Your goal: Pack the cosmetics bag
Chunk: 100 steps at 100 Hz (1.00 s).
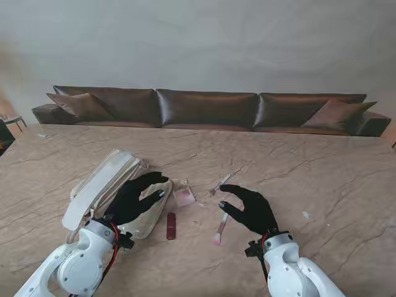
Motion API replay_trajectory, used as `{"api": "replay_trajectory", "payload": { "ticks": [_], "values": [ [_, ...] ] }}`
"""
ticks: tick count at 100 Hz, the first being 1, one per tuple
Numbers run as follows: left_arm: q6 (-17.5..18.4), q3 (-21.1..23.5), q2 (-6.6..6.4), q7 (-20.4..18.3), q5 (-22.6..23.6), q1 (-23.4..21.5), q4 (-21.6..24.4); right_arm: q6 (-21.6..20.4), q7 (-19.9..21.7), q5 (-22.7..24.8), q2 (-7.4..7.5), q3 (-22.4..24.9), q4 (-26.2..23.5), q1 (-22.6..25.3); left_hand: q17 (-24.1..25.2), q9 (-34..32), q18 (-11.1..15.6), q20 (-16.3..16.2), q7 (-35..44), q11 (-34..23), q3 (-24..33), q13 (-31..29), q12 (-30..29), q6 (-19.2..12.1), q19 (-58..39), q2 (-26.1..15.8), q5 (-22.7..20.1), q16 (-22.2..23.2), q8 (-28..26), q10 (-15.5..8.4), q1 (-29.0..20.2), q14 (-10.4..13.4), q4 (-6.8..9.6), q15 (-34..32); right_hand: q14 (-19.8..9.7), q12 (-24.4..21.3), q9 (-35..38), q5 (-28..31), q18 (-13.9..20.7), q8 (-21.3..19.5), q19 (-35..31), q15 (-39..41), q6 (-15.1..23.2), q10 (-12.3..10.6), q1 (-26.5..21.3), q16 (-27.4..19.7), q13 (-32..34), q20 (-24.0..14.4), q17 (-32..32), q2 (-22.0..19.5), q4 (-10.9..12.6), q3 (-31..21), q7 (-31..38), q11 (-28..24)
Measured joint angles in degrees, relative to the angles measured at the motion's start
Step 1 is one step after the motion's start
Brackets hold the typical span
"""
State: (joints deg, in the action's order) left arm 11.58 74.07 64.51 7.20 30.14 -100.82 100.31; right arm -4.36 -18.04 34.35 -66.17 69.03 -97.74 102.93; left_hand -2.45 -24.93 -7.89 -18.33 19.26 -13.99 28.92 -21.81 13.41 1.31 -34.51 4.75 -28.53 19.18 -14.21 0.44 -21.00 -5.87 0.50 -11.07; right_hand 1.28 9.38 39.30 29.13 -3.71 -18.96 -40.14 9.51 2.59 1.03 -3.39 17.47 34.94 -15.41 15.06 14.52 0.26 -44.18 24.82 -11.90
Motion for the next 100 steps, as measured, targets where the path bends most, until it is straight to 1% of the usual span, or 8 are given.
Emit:
{"api": "replay_trajectory", "payload": {
  "ticks": [15,36,44,60,69,84,92,100],
  "values": [
    [-0.11,0.23,0.0,-0.51,0.0,0.38,-0.24,-0.06,0.1,-0.21,0.0,-0.35,0.61,-0.77,0.0,0.0,0.0,0.0,0.0,0.0,0.0,0.0,0.0,0.0,0.0,0.0,0.0,0.0,0.0,0.0,0.0,0.0,0.0,0.0,0.0,0.0,0.0,0.0,0.0,0.0,0.0,0.0,0.0,0.0,0.0,0.0,0.0,-0.02,0.0,0.0,0.0,0.0,0.0,0.0],
    [0.2,0.44,-0.05,-0.46,0.6,0.4,-0.36,-0.34,-2.0,-0.09,-0.18,-1.14,1.16,-0.84,-0.32,0.0,0.0,0.0,0.0,0.0,0.0,0.0,0.0,0.01,-0.01,0.0,0.0,0.0,0.0,0.0,0.0,0.0,0.0,0.0,0.0,0.01,0.0,0.0,0.0,0.0,0.0,0.0,0.0,0.0,0.0,0.01,0.0,-0.02,0.0,0.0,0.0,0.0,0.0,0.0],
    [0.32,0.69,-0.06,-0.39,1.21,0.05,0.06,-0.82,-2.02,0.12,-0.25,-1.07,1.03,-0.73,-0.33,-0.02,0.11,0.0,0.0,0.0,0.0,0.0,0.0,1.58,-0.02,0.0,-0.03,0.0,0.0,0.0,-0.01,0.0,0.0,0.01,0.0,0.01,0.0,0.0,-0.01,0.0,0.0,0.0,0.0,0.0,0.0,0.01,0.0,-0.02,0.0,0.0,0.0,0.0,0.0,0.0],
    [0.03,1.34,-0.06,0.84,3.95,-0.46,1.41,-2.07,-0.61,0.99,-0.2,-0.17,0.49,-0.7,-0.33,-0.05,0.7,0.0,0.0,0.0,0.18,0.0,0.0,1.63,-0.03,0.03,-1.24,0.0,0.0,0.01,-0.01,0.0,0.0,0.01,0.0,0.01,0.0,0.0,-0.01,0.0,0.0,0.0,0.0,0.0,0.0,0.01,0.0,-0.03,0.0,0.0,0.0,0.0,0.0,0.0],
    [-1.06,2.07,-0.04,1.41,6.87,-0.41,2.2,-3.11,-0.25,1.0,-0.08,0.03,0.55,-1.12,-0.23,-0.05,0.99,0.0,0.0,0.0,2.12,0.01,0.0,1.63,-0.03,0.09,-1.24,0.0,0.0,0.01,-0.01,0.09,0.0,0.01,0.0,0.01,0.0,0.0,-0.03,0.0,0.0,0.0,0.0,0.0,0.0,0.01,0.0,-0.03,0.0,0.0,0.0,0.0,0.0,0.0],
    [-3.12,4.84,-0.08,0.66,12.0,-0.04,3.75,-4.96,1.36,0.23,0.03,0.42,1.45,-2.63,0.71,0.06,1.48,0.14,0.0,0.0,4.79,0.92,0.0,1.9,0.52,4.84,-1.01,0.02,0.07,0.01,0.06,0.73,-0.05,0.08,0.0,0.01,0.0,0.0,-0.03,0.0,0.0,0.0,0.0,0.0,0.0,0.01,0.0,-0.04,0.0,0.0,0.0,0.0,0.0,0.0],
    [-3.88,6.35,-0.34,-0.07,14.54,0.63,4.31,-5.83,2.16,0.2,0.19,0.56,2.24,-3.67,1.39,1.47,1.66,0.45,-0.61,0.12,4.82,1.95,-0.04,2.24,1.26,6.81,1.26,-0.03,0.69,0.01,0.06,1.28,-0.05,0.69,0.0,0.01,0.0,0.0,-0.04,0.0,0.0,0.0,0.0,0.0,0.0,0.01,0.0,-0.04,0.0,0.0,0.0,0.0,0.0,0.0],
    [-6.59,7.4,-0.77,-2.02,16.46,1.7,4.93,-6.55,2.56,0.1,0.32,0.57,3.09,-4.7,2.88,5.22,2.65,1.27,-2.65,0.13,5.27,5.38,-0.18,3.34,2.98,9.65,4.47,-0.67,1.52,-0.04,0.06,1.95,-0.05,1.98,0.0,0.01,0.0,0.0,-0.04,0.0,0.0,0.0,0.0,0.0,0.0,0.01,0.0,-0.04,0.0,0.0,0.0,0.0,0.0,0.0]
  ]
}}
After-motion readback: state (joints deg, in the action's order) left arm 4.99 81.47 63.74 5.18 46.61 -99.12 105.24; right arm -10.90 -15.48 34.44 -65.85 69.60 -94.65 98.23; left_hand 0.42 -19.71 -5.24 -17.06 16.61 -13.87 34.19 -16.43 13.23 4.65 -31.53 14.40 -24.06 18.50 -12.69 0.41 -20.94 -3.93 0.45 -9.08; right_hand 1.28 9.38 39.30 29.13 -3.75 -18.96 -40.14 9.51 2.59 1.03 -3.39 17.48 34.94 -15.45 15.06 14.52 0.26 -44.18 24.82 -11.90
